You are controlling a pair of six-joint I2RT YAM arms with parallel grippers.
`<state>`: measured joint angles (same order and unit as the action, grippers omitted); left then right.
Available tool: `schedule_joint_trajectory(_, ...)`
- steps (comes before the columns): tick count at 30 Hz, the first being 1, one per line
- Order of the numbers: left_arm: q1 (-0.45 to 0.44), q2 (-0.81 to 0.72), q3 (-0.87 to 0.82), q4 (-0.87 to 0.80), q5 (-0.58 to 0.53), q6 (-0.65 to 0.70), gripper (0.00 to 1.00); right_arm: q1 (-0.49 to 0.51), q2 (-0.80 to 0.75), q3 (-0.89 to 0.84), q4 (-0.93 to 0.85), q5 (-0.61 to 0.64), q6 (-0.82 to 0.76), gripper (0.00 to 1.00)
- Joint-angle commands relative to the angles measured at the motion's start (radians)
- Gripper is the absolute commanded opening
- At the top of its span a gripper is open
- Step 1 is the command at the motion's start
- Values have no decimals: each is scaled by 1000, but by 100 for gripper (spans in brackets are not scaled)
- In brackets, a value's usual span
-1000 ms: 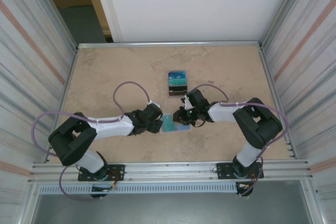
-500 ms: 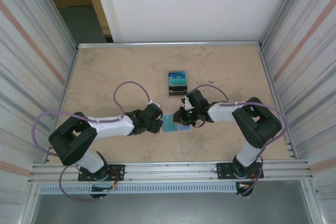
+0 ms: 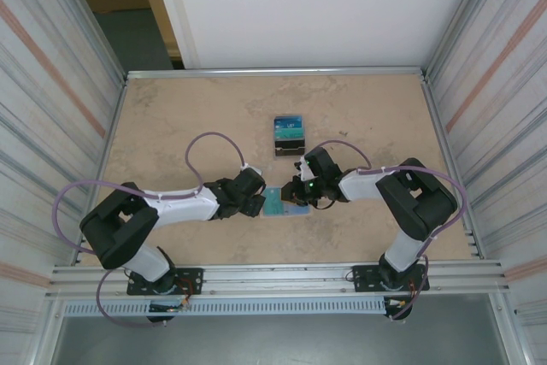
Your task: Take the credit cards out of the card holder
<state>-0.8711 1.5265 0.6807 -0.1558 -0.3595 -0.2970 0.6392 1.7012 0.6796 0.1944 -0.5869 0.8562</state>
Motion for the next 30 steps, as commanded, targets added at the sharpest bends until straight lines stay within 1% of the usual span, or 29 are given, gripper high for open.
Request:
schedule_joint_trajectory(1, -9, 18, 16, -17, 8, -14, 88, -3, 5, -12, 29, -43, 7, 16)
schedule_joint_trajectory(6, -9, 18, 21, -18, 14, -14, 88, -3, 36, -23, 86, -73, 31, 14)
schedule_joint_trajectory(14, -12, 20, 25, -20, 21, -14, 88, -15, 55, -35, 150, -99, 53, 14)
schedule_joint_trajectory(18, -12, 21, 26, -22, 19, -16, 88, -24, 45, -44, 155, -102, 57, 12)
schedule_joint_trajectory(26, -12, 19, 33, -36, 8, -19, 87, -44, 25, -63, 145, -93, 52, 4)
schedule_joint_trajectory(30, -12, 4, 34, -36, 4, -16, 87, -50, 28, -63, 121, -82, 42, 3)
